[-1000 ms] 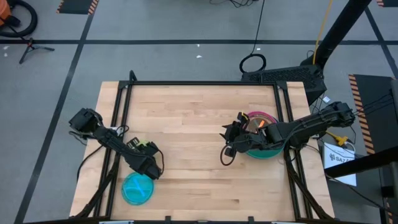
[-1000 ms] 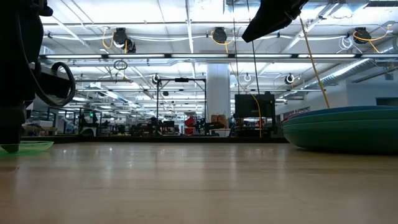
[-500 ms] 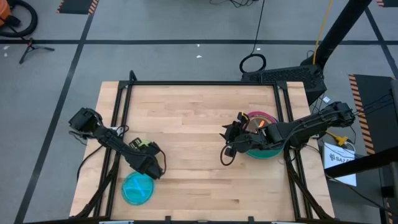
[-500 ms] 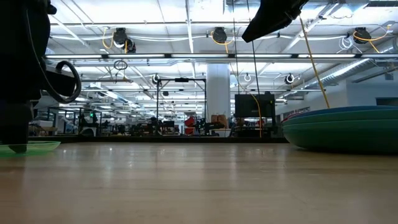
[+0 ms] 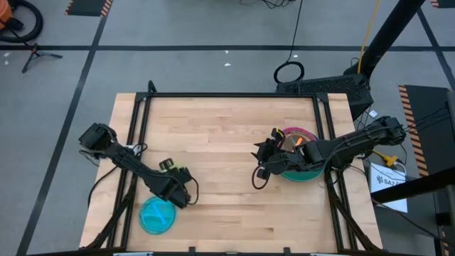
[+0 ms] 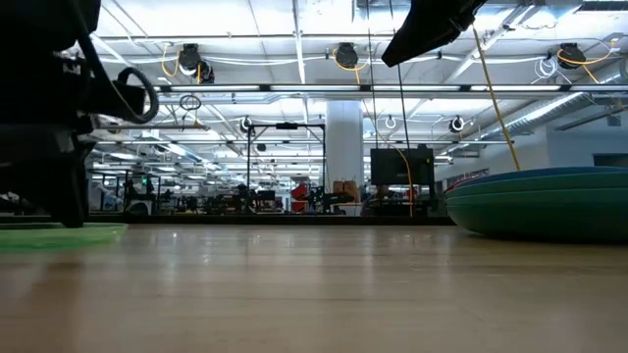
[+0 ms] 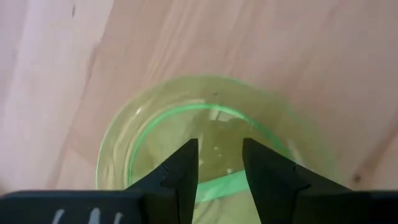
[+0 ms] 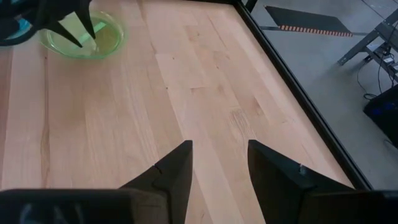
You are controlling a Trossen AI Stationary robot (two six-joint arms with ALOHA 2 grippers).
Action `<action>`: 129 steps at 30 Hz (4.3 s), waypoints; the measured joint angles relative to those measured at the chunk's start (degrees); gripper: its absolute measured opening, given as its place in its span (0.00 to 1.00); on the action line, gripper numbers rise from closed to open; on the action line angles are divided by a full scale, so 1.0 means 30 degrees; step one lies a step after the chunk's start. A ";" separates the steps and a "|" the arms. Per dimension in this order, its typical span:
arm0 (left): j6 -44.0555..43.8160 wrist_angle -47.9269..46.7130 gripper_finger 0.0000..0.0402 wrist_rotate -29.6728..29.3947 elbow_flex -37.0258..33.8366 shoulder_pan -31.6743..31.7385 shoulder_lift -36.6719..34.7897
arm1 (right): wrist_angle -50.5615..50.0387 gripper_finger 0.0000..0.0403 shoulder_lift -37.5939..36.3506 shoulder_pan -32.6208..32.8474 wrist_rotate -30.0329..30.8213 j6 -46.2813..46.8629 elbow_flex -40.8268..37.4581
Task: Stack plastic plates
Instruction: Stack the light green plate on top of the orange plate
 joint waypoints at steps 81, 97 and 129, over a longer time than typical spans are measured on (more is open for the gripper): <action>1.6046 0.2044 0.33 0.4791 -0.3395 0.8648 -0.5591 | -0.0204 0.37 0.0007 -0.0007 0.0012 -0.0663 0.0007; 1.6936 0.2179 0.02 0.5125 -0.3388 0.8648 -0.5574 | -0.0204 0.37 0.0000 -0.0007 0.0012 -0.0663 0.0007; 1.7158 0.3225 0.45 0.5388 -0.3334 0.8859 -0.3147 | -0.0255 0.37 0.0007 -0.0007 0.0005 -0.0554 0.0007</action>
